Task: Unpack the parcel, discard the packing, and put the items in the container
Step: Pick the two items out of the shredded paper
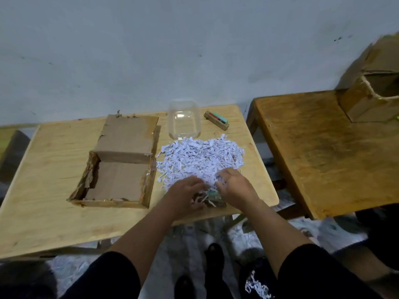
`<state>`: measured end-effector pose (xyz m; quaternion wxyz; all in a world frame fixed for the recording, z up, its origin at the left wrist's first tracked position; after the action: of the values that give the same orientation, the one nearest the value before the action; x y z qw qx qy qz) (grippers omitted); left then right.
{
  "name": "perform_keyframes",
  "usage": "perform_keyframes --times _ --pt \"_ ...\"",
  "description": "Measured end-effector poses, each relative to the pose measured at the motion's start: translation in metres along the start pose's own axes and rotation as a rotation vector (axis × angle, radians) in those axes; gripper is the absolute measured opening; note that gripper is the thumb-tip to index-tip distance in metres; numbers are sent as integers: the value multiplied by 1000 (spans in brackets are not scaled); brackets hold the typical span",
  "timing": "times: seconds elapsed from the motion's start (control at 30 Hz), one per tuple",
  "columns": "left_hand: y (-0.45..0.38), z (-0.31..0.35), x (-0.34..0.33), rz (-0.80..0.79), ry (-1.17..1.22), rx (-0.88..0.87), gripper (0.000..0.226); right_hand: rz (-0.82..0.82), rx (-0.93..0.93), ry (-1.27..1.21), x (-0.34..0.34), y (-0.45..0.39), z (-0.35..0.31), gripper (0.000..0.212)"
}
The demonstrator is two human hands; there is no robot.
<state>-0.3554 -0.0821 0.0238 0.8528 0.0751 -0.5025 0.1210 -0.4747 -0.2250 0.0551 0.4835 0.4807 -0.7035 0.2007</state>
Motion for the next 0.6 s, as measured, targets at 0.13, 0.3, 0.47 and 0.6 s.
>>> perform_keyframes --times 0.13,0.3,0.47,0.6 --pt "12 -3 -10 7 13 29 42 29 59 4 -19 27 3 42" --pt "17 -15 -18 -3 112 157 45 -24 -41 15 -33 33 9 34" --pt "18 -27 -20 -23 158 233 42 -15 -116 -43 -26 31 11 22" --pt "21 -30 -19 -20 132 248 38 60 -182 -82 -3 35 16 25"
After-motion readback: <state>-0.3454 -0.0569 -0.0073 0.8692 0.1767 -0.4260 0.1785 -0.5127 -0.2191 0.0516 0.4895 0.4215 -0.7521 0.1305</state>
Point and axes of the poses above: each hand's wrist, its own y-axis away from the middle knuckle, its own x-axis out of the back of the hand, z = x × y, the point moved 1 cm from there along -y, towards the middle knuckle, and after that the axes turned 4 degrees about x, right-handed, at the moved point
